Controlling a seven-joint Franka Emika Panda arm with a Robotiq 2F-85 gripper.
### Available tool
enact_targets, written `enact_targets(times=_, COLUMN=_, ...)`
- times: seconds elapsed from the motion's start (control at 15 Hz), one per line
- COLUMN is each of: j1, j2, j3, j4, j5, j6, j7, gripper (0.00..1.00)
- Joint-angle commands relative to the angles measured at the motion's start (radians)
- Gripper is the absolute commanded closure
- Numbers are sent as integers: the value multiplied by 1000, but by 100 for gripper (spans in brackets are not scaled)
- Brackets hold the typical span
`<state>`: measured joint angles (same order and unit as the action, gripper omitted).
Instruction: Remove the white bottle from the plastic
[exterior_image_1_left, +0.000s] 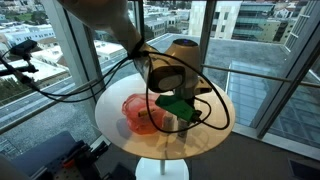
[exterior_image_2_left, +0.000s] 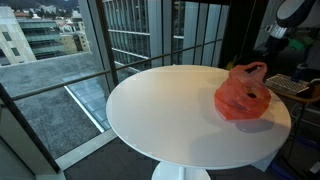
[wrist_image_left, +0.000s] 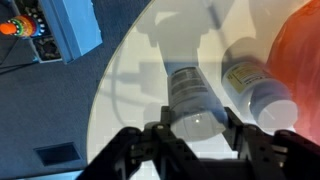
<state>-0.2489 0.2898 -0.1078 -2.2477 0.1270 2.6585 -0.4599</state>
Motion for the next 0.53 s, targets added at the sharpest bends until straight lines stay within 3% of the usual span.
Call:
enact_targets(times=0.0, j1=-47, j2=-3, j3=44, j4=-11, j5=48, j6=25, j7=-53, gripper=73)
enact_targets(times=0.47, j1=-62, j2=1, j3=58, j4=-11, j5=54, j6=20, j7=-63, gripper=73)
